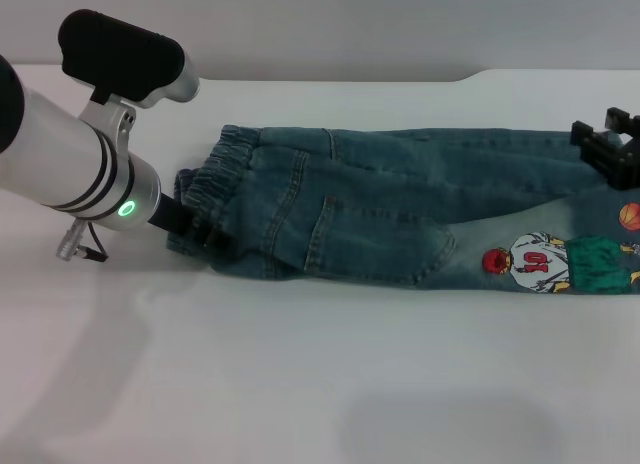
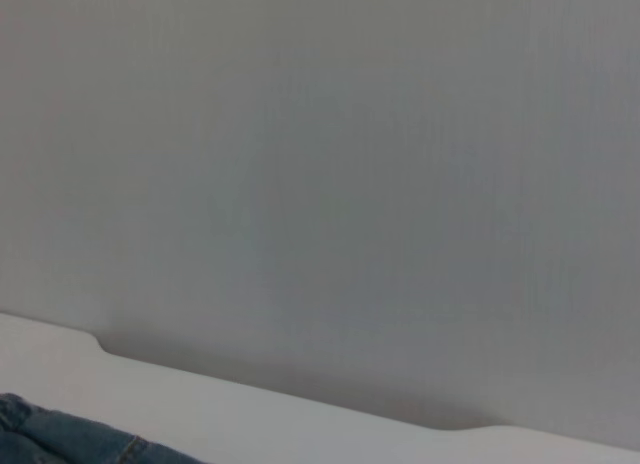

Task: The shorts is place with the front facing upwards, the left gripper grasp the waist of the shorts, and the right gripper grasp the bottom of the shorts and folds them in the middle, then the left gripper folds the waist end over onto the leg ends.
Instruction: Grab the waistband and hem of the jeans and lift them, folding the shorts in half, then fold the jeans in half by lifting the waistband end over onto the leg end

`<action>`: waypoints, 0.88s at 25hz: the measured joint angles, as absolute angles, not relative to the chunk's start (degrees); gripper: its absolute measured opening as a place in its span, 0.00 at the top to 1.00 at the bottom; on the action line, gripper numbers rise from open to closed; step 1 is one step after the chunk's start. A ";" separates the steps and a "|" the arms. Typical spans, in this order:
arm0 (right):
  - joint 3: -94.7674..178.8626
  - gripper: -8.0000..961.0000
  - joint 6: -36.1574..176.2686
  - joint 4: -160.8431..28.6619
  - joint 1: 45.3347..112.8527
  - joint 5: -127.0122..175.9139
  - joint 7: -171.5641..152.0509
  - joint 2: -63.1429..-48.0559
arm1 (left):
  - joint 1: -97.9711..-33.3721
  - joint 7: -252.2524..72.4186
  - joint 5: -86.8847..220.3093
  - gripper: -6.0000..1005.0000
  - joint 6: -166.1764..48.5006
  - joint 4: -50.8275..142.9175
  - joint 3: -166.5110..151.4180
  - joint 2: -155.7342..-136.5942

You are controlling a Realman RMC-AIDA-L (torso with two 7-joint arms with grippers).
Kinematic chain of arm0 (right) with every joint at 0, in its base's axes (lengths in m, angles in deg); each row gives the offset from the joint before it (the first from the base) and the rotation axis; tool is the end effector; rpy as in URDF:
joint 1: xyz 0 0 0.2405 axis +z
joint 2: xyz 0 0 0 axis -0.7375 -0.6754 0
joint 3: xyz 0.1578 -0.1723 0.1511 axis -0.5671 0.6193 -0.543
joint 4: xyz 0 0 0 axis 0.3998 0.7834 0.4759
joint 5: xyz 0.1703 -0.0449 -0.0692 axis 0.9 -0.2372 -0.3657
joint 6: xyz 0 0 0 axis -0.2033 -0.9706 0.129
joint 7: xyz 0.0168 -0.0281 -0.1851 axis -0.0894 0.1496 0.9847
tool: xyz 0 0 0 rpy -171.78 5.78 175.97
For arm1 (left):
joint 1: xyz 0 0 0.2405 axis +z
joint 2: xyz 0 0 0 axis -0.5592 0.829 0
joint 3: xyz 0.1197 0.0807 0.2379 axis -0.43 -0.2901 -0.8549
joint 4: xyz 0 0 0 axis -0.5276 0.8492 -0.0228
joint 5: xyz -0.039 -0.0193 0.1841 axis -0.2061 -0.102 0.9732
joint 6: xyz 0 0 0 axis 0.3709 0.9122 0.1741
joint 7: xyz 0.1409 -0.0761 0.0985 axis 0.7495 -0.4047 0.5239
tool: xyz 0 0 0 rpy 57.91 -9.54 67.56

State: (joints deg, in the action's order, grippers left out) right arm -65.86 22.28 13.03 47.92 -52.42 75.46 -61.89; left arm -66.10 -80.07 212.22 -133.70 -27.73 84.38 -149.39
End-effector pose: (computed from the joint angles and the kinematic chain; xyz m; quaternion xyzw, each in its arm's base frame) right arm 0.2866 0.3420 0.0131 -0.8245 0.2879 0.1953 0.4463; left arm -0.2458 0.3867 -0.0687 -0.8474 -0.3997 0.1456 0.3176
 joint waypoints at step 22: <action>-65.85 0.54 22.28 15.73 46.20 -52.43 74.54 -61.89 | -64.74 -79.64 212.51 0.83 -133.94 -30.83 84.67 -149.24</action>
